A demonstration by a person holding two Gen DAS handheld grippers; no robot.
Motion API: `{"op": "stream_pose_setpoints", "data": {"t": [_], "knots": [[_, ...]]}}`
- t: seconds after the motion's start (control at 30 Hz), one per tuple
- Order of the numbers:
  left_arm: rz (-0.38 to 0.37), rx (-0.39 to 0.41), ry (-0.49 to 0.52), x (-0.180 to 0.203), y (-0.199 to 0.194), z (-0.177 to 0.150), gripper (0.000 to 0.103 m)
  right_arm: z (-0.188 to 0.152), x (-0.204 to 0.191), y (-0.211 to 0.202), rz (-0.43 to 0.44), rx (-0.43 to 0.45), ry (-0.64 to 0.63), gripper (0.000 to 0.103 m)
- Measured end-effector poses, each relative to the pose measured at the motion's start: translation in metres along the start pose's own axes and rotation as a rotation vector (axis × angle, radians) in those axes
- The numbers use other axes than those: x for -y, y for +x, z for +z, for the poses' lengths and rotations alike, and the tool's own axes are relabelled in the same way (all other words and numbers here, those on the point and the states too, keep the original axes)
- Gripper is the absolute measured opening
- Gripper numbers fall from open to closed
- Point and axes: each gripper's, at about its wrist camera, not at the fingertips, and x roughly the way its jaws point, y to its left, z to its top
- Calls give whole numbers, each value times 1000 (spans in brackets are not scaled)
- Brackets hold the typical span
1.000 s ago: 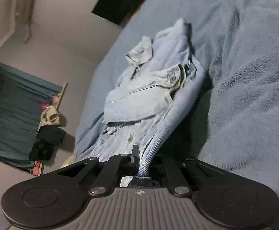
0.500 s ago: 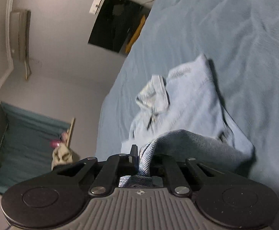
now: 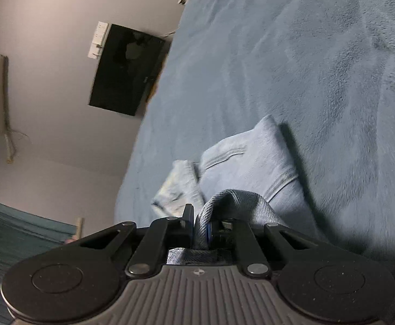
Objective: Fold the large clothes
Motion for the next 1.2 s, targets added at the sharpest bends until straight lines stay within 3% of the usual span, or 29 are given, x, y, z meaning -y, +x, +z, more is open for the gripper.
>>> {"op": "stream_pose_setpoints", "data": {"t": [0.03,0.1,0.17,0.23,0.3,0.43,0.5,0.6,0.7,0.73,0.8,0.87,0.9,0.93,1.07,1.1,1.2], "knots": [[-13,3,-4,-2,0,0,28,-1,2,5,-9,2,-13,14],[-79,59,-20,-6,-7,-1,64,-2,7,14,-16,2,-20,22],[-132,142,-37,-10,-20,-1,84,-2,10,19,-2,0,-21,29],[-106,223,-17,-9,-33,2,90,-1,10,18,9,5,-35,36],[-58,268,53,-5,-40,2,90,1,6,14,14,8,-54,39],[39,296,208,2,-29,-6,90,0,-10,-12,-21,137,-191,62],[112,318,339,9,-16,-17,90,-2,-20,-20,-55,180,-295,63],[208,347,536,17,6,-35,90,-13,-32,-15,-197,207,-525,64],[233,348,661,17,22,-48,89,-33,-30,11,-324,189,-734,65],[233,341,675,15,24,-49,86,-36,-27,20,-324,157,-751,65],[259,312,683,13,31,-50,57,-40,-23,30,-301,126,-756,63],[271,293,689,10,35,-50,43,-43,-25,35,-299,138,-784,65],[272,295,698,9,33,-50,37,-44,-27,37,-297,132,-795,60],[276,297,711,9,32,-53,35,-46,-29,38,-284,113,-802,46],[299,317,714,10,38,-56,28,-62,-37,46,-339,103,-911,25],[309,326,704,9,40,-56,28,-66,-38,49,-378,111,-935,9],[347,356,698,7,45,-61,28,-76,-33,57,-461,131,-984,10]]}}
